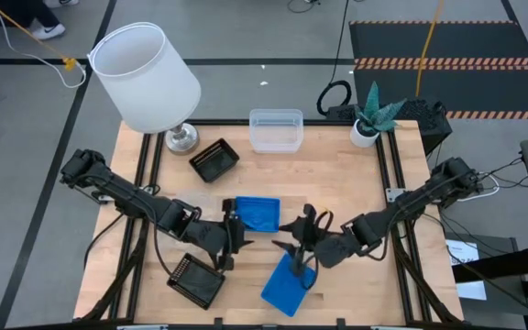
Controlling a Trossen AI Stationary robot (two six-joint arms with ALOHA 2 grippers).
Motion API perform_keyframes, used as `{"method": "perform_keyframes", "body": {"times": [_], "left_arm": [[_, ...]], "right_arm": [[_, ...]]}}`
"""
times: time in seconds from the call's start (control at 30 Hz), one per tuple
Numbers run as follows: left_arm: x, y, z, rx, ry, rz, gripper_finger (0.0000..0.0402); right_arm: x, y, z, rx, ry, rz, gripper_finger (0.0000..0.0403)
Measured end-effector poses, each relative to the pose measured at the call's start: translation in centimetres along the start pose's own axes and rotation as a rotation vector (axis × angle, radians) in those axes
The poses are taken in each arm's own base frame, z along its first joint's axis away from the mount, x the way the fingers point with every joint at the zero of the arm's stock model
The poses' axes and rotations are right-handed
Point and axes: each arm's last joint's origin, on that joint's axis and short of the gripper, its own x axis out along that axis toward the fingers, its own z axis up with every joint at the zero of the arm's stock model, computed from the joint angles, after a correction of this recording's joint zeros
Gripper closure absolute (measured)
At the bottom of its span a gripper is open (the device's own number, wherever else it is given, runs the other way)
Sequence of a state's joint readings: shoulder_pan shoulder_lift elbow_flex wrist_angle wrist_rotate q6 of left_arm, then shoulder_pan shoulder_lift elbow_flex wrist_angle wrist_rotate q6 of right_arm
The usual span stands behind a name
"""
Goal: Stack baskets by color
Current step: Stack the bottom transparent bin on the top transparent bin
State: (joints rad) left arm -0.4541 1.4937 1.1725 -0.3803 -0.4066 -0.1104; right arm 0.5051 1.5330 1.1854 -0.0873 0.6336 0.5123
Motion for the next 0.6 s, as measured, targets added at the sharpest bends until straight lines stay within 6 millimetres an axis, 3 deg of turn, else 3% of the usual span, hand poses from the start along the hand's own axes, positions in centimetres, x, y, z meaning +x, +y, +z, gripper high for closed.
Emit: {"method": "perform_keyframes", "body": {"times": [0.3,0.6], "left_arm": [[-0.1,-0.1,1.0,-0.051,-0.097,-0.009,0.0247],[-0.9,-2.1,0.7,-0.065,-0.099,-0.064,0.0247]], "right_arm": [[0.3,0.0,2.0,0.064,-0.150,0.030,0.0235],[-1.0,1.6,-0.9,-0.005,0.088,0.187,0.0235]]}}
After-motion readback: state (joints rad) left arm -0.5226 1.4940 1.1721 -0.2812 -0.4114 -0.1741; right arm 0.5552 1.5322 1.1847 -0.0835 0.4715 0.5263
